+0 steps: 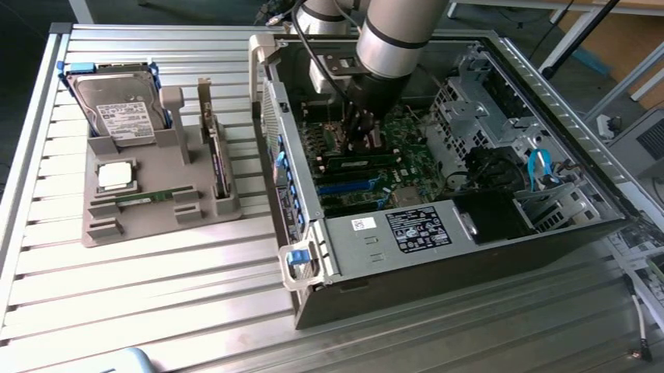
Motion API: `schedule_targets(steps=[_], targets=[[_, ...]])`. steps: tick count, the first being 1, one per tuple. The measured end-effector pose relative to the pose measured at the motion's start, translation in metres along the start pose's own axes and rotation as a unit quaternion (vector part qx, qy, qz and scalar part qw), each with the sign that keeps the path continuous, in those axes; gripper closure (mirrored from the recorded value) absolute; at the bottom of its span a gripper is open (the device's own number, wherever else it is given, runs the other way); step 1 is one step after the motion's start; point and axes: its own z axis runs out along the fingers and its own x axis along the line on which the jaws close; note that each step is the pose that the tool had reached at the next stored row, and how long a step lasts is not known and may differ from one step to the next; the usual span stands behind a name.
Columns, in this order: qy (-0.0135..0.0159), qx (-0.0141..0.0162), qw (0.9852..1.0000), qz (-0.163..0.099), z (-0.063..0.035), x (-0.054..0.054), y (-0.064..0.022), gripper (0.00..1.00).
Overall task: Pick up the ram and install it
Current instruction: 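Press down the ram until it locks into place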
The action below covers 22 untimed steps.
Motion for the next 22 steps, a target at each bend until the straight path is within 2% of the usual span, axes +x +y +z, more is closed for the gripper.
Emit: schedule_targets(steps=[22], targets=[[0.0000, -0.0001, 1.0000, 0.000, 0.0085, 0.0003, -0.0002, 0.89]])
